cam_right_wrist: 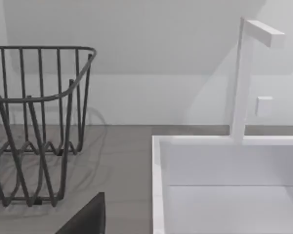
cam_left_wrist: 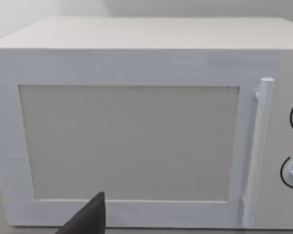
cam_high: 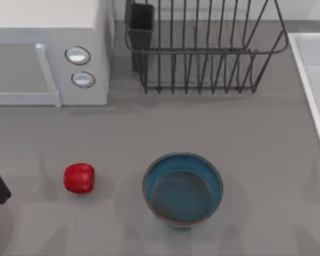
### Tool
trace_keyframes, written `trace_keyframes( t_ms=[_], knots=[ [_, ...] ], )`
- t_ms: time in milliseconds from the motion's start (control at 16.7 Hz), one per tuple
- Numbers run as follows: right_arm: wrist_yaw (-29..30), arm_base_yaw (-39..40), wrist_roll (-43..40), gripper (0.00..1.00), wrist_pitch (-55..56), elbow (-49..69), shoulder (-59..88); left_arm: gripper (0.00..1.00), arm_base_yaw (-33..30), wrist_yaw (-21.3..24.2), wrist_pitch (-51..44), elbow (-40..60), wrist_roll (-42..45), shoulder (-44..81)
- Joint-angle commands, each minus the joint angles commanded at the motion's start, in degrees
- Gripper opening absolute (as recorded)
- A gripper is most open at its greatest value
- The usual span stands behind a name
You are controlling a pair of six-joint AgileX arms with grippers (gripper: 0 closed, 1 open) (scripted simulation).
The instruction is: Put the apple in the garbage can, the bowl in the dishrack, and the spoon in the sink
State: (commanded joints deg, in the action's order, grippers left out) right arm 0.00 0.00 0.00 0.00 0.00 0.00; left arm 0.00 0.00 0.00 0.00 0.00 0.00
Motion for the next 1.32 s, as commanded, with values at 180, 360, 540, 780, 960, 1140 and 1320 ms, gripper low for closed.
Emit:
trace_keyframes(
  t_ms=[180, 360, 540, 780, 960, 1140, 1320],
  knots=[
    [0.0, 0.0, 0.0, 1.00, 0.0, 0.0, 0.0, 1.00, -0.4, 0.2, -0.3, 0.5, -0.3, 0.5],
    [0.0, 0.0, 0.0, 1.00, 0.0, 0.0, 0.0, 1.00, -2.9, 0.9, -4.1, 5.7, -2.6, 5.7],
    [0.0, 0.0, 0.0, 1.00, 0.0, 0.0, 0.0, 1.00, -5.9, 1.2, -10.9, 15.0, -5.1, 16.3],
    [0.0, 0.0, 0.0, 1.00, 0.0, 0.0, 0.0, 1.00, -8.8, 0.3, -20.4, 27.5, -8.3, 36.1],
    [0.0, 0.0, 0.0, 1.00, 0.0, 0.0, 0.0, 1.00, -10.5, -0.6, -27.1, 34.5, -11.4, 47.5],
    [0.0, 0.0, 0.0, 1.00, 0.0, 0.0, 0.0, 1.00, -12.6, -0.9, -34.8, 42.2, -14.5, 59.3],
    [0.0, 0.0, 0.0, 1.00, 0.0, 0.0, 0.0, 1.00, -15.6, -0.1, -41.9, 48.5, -17.1, 71.0]
  ],
)
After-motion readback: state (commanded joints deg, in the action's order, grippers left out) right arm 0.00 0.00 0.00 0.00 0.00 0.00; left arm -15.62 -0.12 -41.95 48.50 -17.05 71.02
